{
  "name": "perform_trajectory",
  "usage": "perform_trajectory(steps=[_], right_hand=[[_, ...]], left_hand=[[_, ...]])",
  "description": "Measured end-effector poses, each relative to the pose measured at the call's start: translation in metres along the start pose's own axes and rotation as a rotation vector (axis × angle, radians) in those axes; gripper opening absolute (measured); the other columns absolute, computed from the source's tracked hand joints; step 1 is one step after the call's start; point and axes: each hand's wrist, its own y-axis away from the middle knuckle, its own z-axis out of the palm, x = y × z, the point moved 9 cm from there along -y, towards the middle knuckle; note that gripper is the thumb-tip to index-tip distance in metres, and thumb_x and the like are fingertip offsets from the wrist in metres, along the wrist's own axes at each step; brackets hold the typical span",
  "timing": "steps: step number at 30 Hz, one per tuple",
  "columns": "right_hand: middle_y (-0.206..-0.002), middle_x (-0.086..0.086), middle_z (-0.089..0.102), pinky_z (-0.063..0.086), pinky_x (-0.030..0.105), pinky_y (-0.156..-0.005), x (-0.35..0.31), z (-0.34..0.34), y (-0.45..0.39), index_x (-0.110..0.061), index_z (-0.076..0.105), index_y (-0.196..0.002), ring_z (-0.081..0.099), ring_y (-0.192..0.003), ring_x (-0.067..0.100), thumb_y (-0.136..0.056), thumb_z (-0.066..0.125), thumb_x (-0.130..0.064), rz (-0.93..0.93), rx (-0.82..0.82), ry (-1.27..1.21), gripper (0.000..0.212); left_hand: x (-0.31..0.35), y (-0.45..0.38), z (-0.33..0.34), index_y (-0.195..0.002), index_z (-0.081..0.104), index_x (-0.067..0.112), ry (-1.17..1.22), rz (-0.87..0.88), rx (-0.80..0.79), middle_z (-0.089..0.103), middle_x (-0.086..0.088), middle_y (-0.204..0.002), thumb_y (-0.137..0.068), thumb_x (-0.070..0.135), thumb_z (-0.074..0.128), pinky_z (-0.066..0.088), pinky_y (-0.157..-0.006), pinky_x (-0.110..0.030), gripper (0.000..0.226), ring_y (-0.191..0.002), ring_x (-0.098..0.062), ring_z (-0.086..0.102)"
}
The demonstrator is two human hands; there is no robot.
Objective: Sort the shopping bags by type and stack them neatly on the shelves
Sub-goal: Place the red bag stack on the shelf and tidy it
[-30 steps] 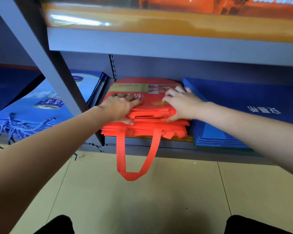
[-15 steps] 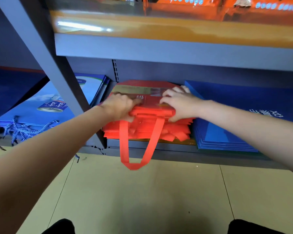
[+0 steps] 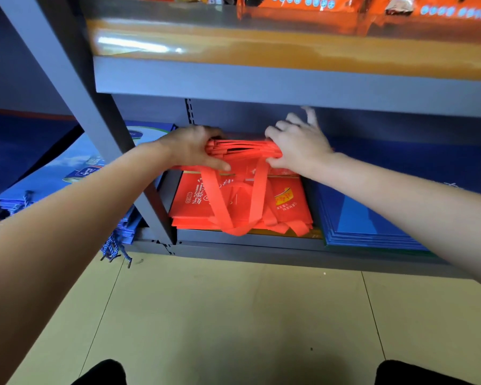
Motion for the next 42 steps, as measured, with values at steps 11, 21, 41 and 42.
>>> perform_trajectory(steps=[11, 21, 41, 42], right_hand=[[-0.132, 0.021, 0.050, 0.041, 0.048, -0.091, 0.009, -0.036, -0.011, -0.002, 0.040, -0.134, 0.044, -0.125, 0.039, -0.090, 0.058, -0.025, 0.108, 0.140, 0.030, 0.052], [-0.083, 0.011, 0.065, 0.042, 0.054, -0.094, -0.028, 0.019, 0.035, -0.006, 0.061, -0.102, 0.064, -0.078, 0.031, -0.058, 0.079, -0.046, -0.085, 0.080, 0.128, 0.062], [-0.143, 0.005, 0.030, 0.017, 0.054, -0.109, -0.011, 0.080, 0.052, -0.026, 0.032, -0.139, 0.023, -0.131, 0.030, -0.070, 0.069, -0.059, 0.055, -0.369, -0.267, 0.085], [-0.144, 0.005, 0.029, 0.017, 0.054, -0.109, -0.007, 0.081, 0.054, -0.026, 0.033, -0.139, 0.022, -0.132, 0.030, -0.068, 0.069, -0.061, 0.077, -0.376, -0.275, 0.087]], left_hand=[[0.003, 0.002, -0.034, -0.126, 0.043, 0.015, -0.394, -0.139, 0.312, 0.064, -0.017, -0.105, -0.083, 0.043, 0.064, 0.044, -0.075, -0.037, 0.055, -0.098, -0.036, 0.061], [0.004, 0.034, 0.045, -0.141, 0.027, 0.021, -0.570, -0.025, 0.145, 0.058, -0.006, -0.123, -0.095, 0.040, 0.044, 0.050, -0.076, -0.036, 0.052, -0.101, -0.031, 0.063], [-0.007, 0.033, 0.084, -0.143, 0.034, 0.025, -0.023, -0.053, -0.104, 0.045, -0.002, -0.143, -0.081, 0.030, 0.069, 0.036, -0.102, -0.030, 0.071, -0.125, -0.024, 0.047], [-0.010, 0.034, 0.081, -0.141, 0.039, 0.024, 0.063, -0.075, -0.080, 0.047, -0.003, -0.140, -0.079, 0.030, 0.072, 0.035, -0.103, -0.030, 0.071, -0.124, -0.024, 0.047]])
